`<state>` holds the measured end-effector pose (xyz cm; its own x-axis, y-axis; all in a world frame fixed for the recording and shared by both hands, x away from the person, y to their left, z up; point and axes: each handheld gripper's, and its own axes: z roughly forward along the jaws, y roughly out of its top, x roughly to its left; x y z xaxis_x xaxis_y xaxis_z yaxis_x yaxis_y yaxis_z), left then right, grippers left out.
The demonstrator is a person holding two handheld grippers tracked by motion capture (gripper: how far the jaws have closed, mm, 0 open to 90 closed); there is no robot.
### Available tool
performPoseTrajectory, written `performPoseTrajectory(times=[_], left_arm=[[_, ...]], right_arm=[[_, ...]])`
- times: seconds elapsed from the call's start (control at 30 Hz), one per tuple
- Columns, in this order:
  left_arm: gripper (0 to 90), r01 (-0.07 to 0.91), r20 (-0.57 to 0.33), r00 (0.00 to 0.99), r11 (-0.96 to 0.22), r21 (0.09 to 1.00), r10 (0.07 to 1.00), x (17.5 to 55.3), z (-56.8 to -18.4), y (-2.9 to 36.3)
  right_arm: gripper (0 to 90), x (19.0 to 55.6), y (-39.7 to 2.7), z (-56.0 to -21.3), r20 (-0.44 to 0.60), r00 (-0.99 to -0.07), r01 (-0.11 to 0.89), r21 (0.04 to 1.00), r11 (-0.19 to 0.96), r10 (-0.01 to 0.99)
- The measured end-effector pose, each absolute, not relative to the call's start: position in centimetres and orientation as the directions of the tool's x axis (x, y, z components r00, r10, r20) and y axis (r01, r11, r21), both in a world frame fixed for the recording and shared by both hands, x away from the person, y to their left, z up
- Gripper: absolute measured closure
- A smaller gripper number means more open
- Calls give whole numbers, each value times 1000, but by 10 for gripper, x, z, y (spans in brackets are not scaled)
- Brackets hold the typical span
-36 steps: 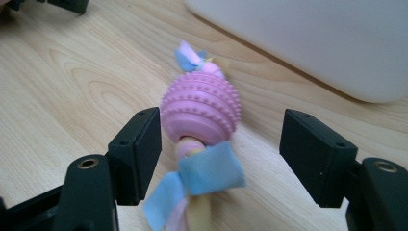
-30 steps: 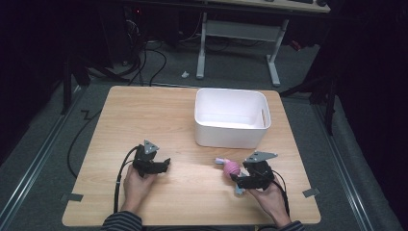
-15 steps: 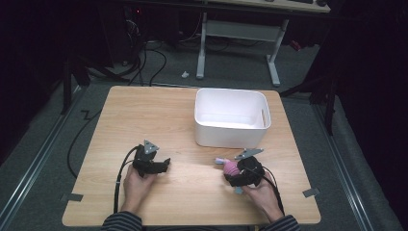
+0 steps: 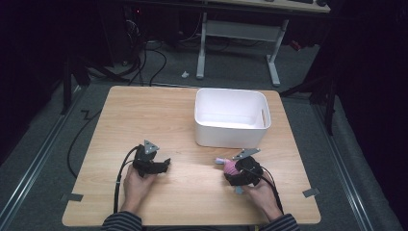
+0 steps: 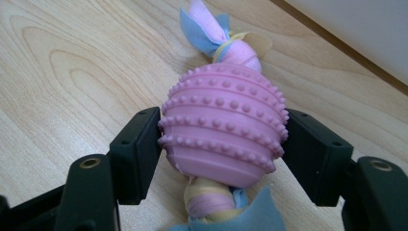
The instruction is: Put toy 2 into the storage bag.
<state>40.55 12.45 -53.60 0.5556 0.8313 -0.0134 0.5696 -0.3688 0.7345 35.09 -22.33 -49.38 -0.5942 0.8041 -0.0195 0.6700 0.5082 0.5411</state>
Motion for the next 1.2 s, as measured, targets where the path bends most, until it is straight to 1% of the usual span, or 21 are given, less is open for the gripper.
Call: performPoseTrajectory(times=[0.13,0.3,0.57,0.77,1.2], left_arm=[[204,570,-13,556,-369,735,831,406,-536,124],[204,570,-14,556,-369,734,831,406,-536,125],[205,571,-17,556,-367,734,831,406,-536,125],[208,570,-17,555,-366,735,831,406,-536,125],[196,573,-11,550,-368,733,835,405,-536,124]], right_arm=[[335,349,-225,-493,-18,-598,668,542,511,801],[337,345,-230,-490,15,-610,660,564,497,793],[338,340,-244,-484,58,-598,654,611,445,799],[339,335,-255,-471,51,-606,626,647,436,794],[341,329,-271,-441,29,-614,590,681,434,789]])
